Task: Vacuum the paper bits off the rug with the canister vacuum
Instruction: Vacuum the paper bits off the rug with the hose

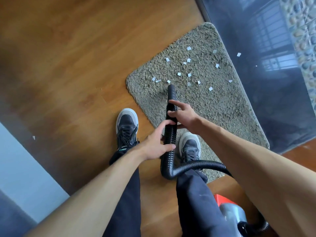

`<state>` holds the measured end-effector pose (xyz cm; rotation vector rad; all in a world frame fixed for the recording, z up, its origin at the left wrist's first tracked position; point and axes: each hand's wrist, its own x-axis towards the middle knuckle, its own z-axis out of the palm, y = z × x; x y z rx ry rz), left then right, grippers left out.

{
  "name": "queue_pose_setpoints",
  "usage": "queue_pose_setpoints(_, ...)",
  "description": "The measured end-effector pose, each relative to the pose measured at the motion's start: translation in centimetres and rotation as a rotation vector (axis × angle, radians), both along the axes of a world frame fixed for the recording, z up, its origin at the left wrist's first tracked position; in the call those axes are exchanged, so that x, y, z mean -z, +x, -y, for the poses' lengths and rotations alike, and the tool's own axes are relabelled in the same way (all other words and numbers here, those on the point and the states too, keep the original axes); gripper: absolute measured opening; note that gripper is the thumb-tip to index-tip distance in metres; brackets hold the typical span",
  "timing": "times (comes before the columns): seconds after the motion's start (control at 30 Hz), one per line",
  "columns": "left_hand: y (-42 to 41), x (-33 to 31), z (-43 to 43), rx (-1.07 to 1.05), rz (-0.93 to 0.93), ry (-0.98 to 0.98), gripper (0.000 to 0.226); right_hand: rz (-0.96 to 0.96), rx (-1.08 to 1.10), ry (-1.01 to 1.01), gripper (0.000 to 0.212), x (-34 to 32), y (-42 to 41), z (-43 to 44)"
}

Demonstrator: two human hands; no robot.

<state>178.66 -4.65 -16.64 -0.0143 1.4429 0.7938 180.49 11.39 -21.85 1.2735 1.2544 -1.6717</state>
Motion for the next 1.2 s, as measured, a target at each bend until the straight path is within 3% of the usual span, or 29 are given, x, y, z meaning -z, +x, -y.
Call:
queue_pose_setpoints(0.7, -3.9, 0.3, 4.2, -0.262, 0.137, -0.021, 0.062, 0.017, -0.175, 0.035, 0.054, 0.1, -6.5, 4.5)
queue_pose_setpoints(1.2, -4.6, 0.1, 1.4, -0.085, 0.176, -0.028, 0.06, 0.073, 0.016, 0.013, 0.054, -0.3, -4.0, 1.5)
